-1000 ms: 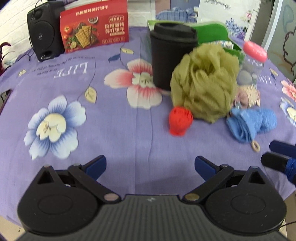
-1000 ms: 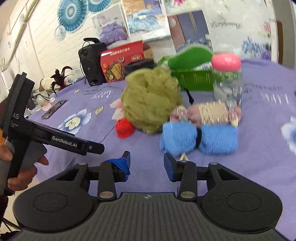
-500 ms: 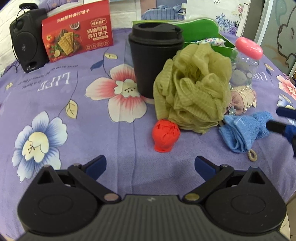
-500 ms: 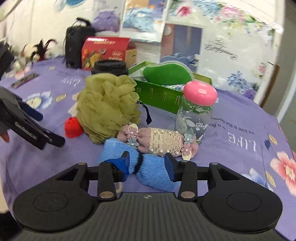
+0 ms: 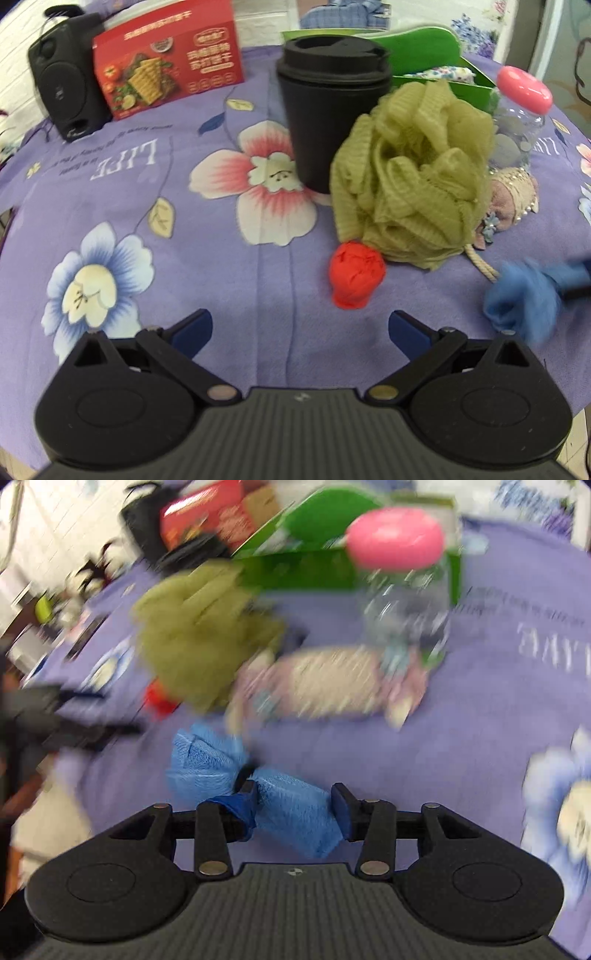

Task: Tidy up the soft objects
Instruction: 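Lift the blue towel bundle with right gripper while left gripper grasps the red knit ball, then carry towel bundle and red ball into the green box and release both, then move the right tool to the olive mesh sponge and close on it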

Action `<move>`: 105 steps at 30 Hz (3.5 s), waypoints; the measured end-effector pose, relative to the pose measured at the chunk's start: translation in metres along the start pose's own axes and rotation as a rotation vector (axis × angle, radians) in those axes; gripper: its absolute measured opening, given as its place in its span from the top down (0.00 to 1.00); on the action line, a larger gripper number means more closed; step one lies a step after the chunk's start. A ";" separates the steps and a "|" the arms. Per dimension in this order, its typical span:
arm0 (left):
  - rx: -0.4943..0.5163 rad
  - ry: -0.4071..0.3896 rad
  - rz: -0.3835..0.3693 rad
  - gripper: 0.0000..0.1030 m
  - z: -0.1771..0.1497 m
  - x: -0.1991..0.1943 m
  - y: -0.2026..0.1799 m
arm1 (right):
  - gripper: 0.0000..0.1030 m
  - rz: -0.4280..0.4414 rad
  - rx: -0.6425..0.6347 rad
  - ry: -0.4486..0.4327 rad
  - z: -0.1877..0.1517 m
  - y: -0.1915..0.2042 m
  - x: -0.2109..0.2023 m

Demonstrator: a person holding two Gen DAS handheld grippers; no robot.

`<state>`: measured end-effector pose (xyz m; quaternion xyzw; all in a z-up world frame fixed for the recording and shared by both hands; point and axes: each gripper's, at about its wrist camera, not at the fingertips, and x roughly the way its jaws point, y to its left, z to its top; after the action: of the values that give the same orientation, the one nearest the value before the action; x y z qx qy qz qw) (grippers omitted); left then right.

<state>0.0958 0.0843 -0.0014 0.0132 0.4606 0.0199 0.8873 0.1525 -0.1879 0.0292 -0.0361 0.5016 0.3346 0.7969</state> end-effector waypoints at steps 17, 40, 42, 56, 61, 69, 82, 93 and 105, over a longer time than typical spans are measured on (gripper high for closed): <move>0.132 0.044 -0.097 0.02 0.008 0.011 -0.016 | 0.72 -0.004 -0.893 0.103 -0.003 0.065 0.025; 0.087 0.025 -0.172 0.69 0.023 0.014 -0.022 | 0.85 0.043 -0.638 0.028 -0.022 0.061 0.016; 0.073 0.014 -0.187 0.69 0.015 0.002 -0.018 | 0.86 0.029 -0.604 0.015 -0.029 0.064 0.010; -0.010 -0.132 -0.247 0.69 0.049 -0.075 0.020 | 0.85 0.072 -0.298 -0.256 0.009 0.052 -0.071; 0.021 -0.215 -0.227 0.69 0.127 -0.080 0.019 | 0.85 -0.002 -0.262 -0.388 0.082 0.026 -0.086; 0.055 -0.197 -0.164 0.69 0.260 -0.021 0.001 | 0.85 -0.098 -0.222 -0.382 0.217 -0.031 -0.033; 0.092 -0.084 -0.100 0.15 0.322 0.086 -0.023 | 0.79 -0.073 -0.154 -0.318 0.270 -0.099 0.046; 0.056 -0.192 -0.087 0.01 0.300 0.028 -0.006 | 0.76 -0.061 -0.114 -0.443 0.255 -0.077 -0.006; 0.093 -0.303 -0.078 0.01 0.167 -0.078 0.000 | 0.73 0.007 -0.155 -0.536 0.134 0.006 -0.071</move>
<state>0.1875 0.0793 0.1584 0.0391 0.3221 -0.0380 0.9451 0.2337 -0.1663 0.1554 -0.0053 0.2460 0.3721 0.8950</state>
